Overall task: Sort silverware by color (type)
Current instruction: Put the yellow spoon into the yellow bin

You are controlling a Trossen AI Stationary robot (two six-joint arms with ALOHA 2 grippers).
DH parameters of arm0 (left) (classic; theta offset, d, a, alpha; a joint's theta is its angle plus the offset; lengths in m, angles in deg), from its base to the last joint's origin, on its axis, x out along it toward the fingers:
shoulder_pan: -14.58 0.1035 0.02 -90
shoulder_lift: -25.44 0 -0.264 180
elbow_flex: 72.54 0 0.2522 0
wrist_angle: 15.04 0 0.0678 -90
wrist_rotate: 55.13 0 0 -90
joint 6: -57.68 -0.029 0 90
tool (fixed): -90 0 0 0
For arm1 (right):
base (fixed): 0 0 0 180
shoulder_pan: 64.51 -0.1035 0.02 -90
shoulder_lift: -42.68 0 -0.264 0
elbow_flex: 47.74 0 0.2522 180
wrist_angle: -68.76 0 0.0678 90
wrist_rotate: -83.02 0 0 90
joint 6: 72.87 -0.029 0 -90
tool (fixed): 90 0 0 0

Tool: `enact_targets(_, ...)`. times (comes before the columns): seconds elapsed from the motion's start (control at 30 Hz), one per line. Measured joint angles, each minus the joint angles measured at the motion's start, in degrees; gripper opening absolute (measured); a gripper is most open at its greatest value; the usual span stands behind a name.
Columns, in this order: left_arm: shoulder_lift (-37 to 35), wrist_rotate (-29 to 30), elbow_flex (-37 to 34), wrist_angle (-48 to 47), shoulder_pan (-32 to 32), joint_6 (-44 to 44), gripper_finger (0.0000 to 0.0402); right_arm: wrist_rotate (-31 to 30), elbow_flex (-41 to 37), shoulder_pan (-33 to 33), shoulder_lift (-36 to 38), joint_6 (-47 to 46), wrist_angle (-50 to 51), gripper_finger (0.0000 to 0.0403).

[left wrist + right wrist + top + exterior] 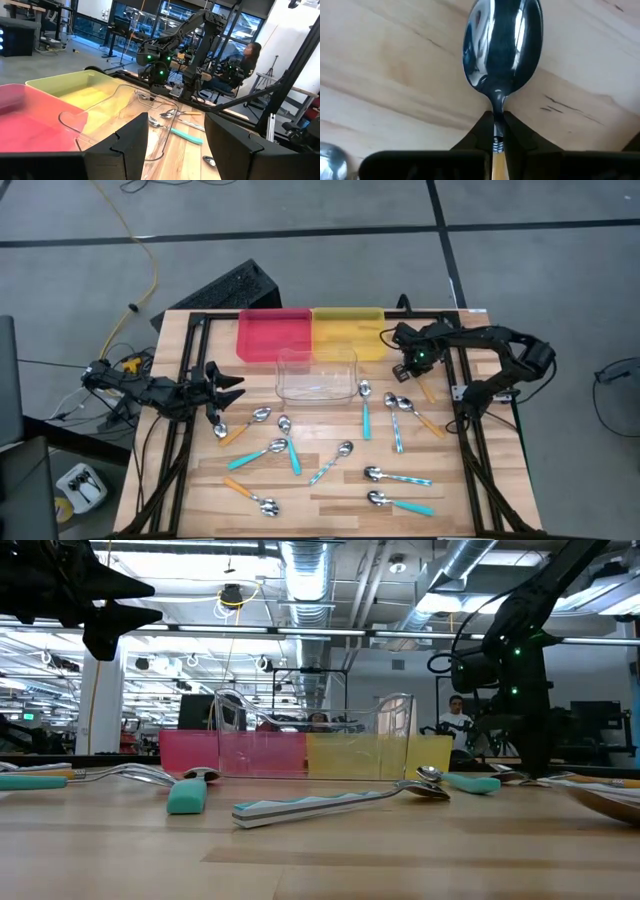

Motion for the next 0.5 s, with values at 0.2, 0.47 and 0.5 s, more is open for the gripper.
enact_targets(0.2, 0.0, 0.0, 0.0, 0.0, 0.0, 0.0, 0.0181, -0.8, 2.5, 0.0, -0.1, -0.1, 0.7, 0.0041)
enact_targets(0.47, 0.0, 0.0, 0.0, -2.6, 0.0, 1.5, 0.0181, -2.6, 8.5, 1.2, 3.7, 0.8, 2.2, 0.0041)
enact_targets(0.5, 0.0, 0.0, 0.0, -3.0, 0.0, 1.8, 0.0181, -2.8, 9.2, 1.5, 4.4, 0.9, 1.9, 0.0041)
